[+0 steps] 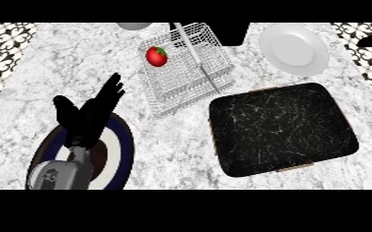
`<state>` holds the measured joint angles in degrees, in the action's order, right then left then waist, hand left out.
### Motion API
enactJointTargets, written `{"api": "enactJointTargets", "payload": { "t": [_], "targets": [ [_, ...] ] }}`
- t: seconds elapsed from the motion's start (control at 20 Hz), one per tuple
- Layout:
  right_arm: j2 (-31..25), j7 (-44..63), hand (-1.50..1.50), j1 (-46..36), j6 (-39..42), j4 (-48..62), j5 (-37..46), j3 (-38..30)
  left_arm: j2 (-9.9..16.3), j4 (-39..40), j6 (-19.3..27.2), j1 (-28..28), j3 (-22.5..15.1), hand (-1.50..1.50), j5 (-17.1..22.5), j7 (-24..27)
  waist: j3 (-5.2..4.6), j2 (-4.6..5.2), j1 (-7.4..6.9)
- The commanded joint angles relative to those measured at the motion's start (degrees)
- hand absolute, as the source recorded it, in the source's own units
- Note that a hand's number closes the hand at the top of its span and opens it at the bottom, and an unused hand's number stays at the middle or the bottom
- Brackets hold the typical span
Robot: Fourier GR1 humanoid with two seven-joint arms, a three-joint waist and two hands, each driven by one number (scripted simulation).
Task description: Pick the tomato from the tray and place it in the tiered basket
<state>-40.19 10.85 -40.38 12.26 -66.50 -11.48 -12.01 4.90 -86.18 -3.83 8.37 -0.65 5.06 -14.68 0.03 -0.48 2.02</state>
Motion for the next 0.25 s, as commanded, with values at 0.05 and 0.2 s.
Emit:
{"api": "enactJointTargets", "payload": {
  "t": [0.05,0.2],
  "targets": [
    [-7.7,-2.26,-1.5,8.69,8.53,-1.56,-6.27,-8.85,0.76,1.53,-1.81,-0.42,0.4,0.0,0.04,2.83,-0.02,0.37,-1.27],
    [-10.92,-3.7,-1.5,13.11,13.96,-1.72,-10.13,-13.71,-1.03,0.22,0.86,2.01,-0.52,0.0,-0.9,-0.51,-0.01,0.32,-1.15]
  ]
}}
